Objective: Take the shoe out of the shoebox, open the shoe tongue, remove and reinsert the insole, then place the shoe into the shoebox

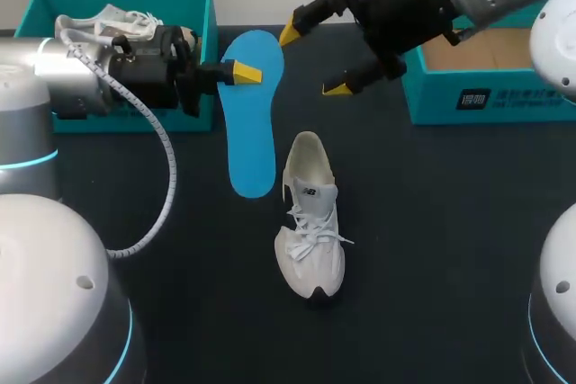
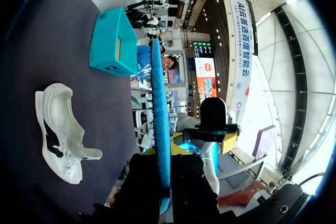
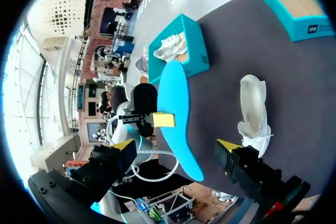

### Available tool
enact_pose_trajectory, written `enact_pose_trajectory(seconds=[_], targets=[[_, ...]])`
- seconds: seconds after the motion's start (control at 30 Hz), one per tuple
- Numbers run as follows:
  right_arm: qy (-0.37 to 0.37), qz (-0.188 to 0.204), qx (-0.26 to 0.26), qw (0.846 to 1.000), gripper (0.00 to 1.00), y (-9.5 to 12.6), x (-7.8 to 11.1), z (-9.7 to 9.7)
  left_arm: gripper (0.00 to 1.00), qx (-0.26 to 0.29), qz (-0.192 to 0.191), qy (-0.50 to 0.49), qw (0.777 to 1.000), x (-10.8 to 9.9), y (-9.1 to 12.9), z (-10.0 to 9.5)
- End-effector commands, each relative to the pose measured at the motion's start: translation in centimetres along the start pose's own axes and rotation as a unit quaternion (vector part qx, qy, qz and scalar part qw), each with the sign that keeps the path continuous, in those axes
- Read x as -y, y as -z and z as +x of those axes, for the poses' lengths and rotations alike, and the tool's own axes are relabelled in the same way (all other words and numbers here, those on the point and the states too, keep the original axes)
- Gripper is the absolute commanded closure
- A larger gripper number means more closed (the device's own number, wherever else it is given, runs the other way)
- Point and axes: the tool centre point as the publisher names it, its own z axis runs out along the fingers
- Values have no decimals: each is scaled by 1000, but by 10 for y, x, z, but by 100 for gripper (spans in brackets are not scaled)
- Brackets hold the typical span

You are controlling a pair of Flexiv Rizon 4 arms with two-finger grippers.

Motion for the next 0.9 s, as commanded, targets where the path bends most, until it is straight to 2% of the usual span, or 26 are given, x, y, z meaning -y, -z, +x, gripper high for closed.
enact_pose_trajectory(seconds=[0.03,0.07,0.1,0.17,0.23,0.33,0.57,0.73,0.9], targets=[[-1,0,8,1000,0,-1,-1,2,100,1,1,0,1000,-1,0,1],[-1,0,8,1000,0,-1,-1,2,100,1,1,0,1000,-1,0,1],[16,-19,21,999,0,-2,-2,2,100,1,1,0,1000,-1,0,1],[24,-32,97,994,0,-5,-1,4,100,1,1,0,1000,-1,0,1],[31,-57,120,991,0,-9,0,7,100,1,1,0,1000,-1,0,1],[34,-45,197,979,0,-16,2,12,100,1,1,0,1000,-1,0,1],[49,-49,242,968,0,-26,7,32,100,1,1,0,1000,-1,0,1],[70,-44,300,950,0,-36,9,46,100,1,1,0,1000,-1,0,1],[77,-45,333,939,0,-41,12,52,100,1,1,0,1000,-1,0,1]])
